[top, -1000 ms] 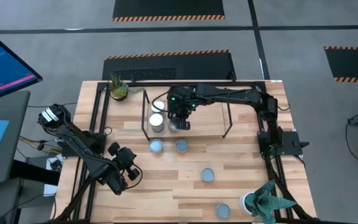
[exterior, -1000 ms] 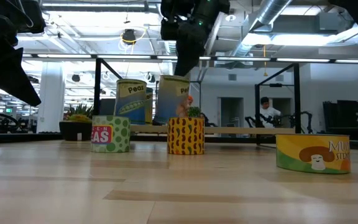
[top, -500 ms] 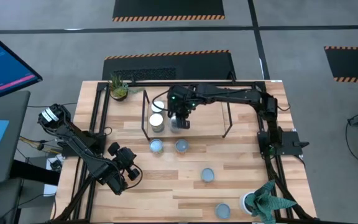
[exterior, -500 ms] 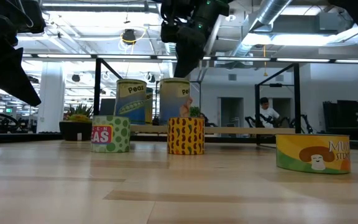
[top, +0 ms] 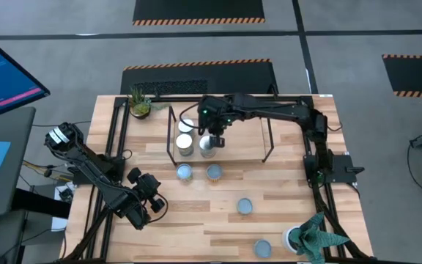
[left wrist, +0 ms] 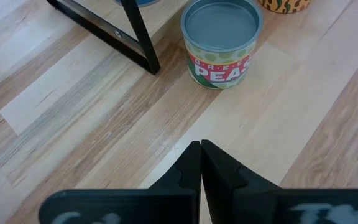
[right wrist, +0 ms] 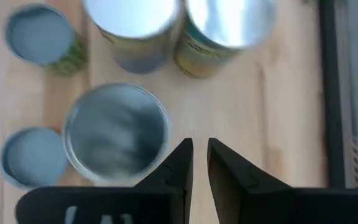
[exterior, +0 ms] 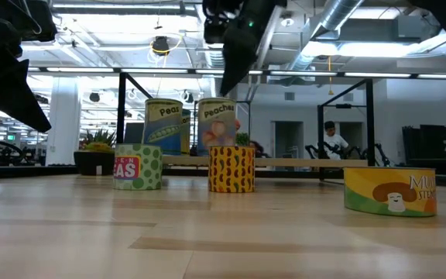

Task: Pick and place cans onto a shelf
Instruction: Put the canned peaches on the shelf

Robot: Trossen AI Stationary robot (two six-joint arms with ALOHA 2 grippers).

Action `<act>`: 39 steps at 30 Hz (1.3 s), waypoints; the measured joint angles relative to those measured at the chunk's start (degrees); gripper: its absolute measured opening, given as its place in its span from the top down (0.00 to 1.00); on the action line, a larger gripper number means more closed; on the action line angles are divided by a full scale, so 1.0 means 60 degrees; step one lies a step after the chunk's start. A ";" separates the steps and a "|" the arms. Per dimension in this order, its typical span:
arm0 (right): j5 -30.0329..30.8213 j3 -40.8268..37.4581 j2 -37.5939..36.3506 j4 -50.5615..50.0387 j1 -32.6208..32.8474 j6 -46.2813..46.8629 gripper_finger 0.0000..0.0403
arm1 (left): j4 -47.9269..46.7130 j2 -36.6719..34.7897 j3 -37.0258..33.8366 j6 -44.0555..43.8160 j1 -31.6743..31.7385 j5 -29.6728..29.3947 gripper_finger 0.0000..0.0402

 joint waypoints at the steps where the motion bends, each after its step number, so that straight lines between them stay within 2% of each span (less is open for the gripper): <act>1: 0.0212 0.0219 -0.0005 -0.0363 0.0040 0.0164 0.82 | 0.0000 0.0000 0.0000 0.0000 0.0000 0.0002 1.00; 4: 0.0235 0.0651 -0.0038 -0.1522 0.0144 0.0866 0.82 | 0.0000 0.0000 0.0000 0.0000 -0.0002 0.0004 1.00; 9: 0.0231 0.0590 0.0007 -0.2957 0.0380 0.1395 0.82 | 0.0004 0.0000 0.0000 0.0000 -0.0002 0.0015 1.00; 16: 0.0281 -0.0484 0.0018 -0.2320 0.0743 0.1420 0.82 | 0.0004 0.0000 0.0000 0.0000 -0.0002 0.0029 1.00; 22: 0.0285 -0.1437 0.0036 -0.0954 0.0818 0.1420 0.82 | 0.0004 0.0000 0.0000 -0.0001 -0.0002 0.0032 1.00; 39: 0.0251 -0.1483 0.0033 0.0086 0.0818 0.1431 0.82 | 0.0007 0.0000 0.0000 -0.0004 -0.0001 0.0029 1.00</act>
